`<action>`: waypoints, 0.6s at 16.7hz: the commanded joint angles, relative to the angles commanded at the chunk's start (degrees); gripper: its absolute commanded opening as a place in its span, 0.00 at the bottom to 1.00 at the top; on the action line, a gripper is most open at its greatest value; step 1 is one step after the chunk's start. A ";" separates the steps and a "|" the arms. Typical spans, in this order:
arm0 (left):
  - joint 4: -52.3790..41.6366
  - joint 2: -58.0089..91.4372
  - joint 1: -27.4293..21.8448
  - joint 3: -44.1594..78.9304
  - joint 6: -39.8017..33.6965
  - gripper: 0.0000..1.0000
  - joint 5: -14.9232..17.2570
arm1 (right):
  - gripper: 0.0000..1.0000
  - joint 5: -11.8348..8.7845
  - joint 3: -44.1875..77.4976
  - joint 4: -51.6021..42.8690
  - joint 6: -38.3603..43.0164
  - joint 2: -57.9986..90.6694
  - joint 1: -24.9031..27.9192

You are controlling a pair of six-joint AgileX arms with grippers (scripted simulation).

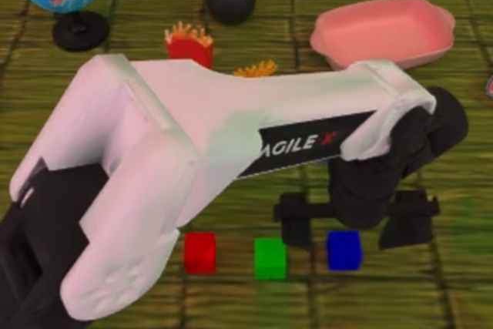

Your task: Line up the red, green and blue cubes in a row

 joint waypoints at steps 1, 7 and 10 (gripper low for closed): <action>0.00 0.00 0.00 0.00 0.00 1.00 0.00 | 1.00 0.00 0.00 0.00 0.00 0.00 0.00; -1.01 -0.10 0.02 0.99 -0.01 1.00 0.00 | 1.00 0.00 0.00 0.00 0.00 0.00 0.00; -6.45 -0.69 0.42 5.69 -0.25 1.00 0.03 | 1.00 0.00 0.00 0.00 0.00 0.00 0.00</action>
